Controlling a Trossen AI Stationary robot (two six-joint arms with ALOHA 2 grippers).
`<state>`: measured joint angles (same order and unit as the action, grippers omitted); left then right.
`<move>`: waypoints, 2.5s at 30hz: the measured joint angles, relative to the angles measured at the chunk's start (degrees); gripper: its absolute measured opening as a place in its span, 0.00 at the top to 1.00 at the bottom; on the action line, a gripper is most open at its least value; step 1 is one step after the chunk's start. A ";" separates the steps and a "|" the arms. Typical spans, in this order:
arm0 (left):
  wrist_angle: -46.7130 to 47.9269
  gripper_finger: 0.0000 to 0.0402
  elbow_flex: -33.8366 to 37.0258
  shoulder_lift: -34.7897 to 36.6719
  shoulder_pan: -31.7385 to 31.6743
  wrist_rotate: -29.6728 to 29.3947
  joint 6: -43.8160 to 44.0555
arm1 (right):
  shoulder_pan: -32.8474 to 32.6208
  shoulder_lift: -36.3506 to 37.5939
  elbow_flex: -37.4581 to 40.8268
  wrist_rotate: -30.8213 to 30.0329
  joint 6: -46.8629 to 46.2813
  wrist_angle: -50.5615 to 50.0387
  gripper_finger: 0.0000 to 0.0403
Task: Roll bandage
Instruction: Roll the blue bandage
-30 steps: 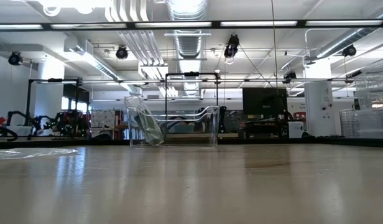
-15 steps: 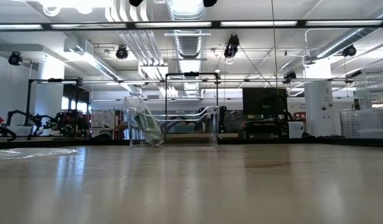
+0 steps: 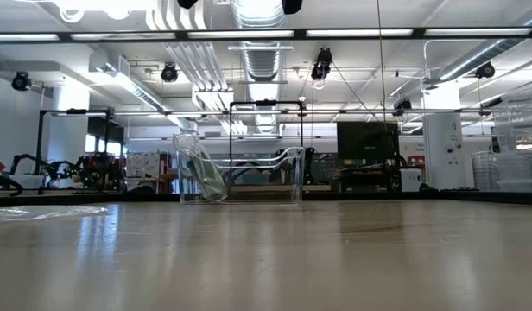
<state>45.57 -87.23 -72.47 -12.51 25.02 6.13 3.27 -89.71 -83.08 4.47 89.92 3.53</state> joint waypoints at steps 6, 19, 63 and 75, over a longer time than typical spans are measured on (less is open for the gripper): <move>-0.23 0.57 0.05 0.00 -0.02 -0.53 -3.82 | -0.02 0.02 -0.01 0.09 -0.17 -0.15 0.92; 3.86 0.88 0.17 -0.26 0.09 -13.78 -14.37 | 0.66 0.77 -0.08 0.06 -38.70 -6.15 0.57; 11.58 0.67 -8.15 -2.95 10.15 -38.31 -12.75 | 4.22 3.36 -0.03 1.31 -31.73 -7.50 0.96; 10.22 0.40 -10.26 -3.36 8.63 -21.29 -10.97 | 0.64 3.06 -0.07 -5.39 -10.18 -8.25 0.97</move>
<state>55.79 -97.49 -75.83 -3.88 3.73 -4.84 3.90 -86.65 -83.15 -0.92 79.74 -4.72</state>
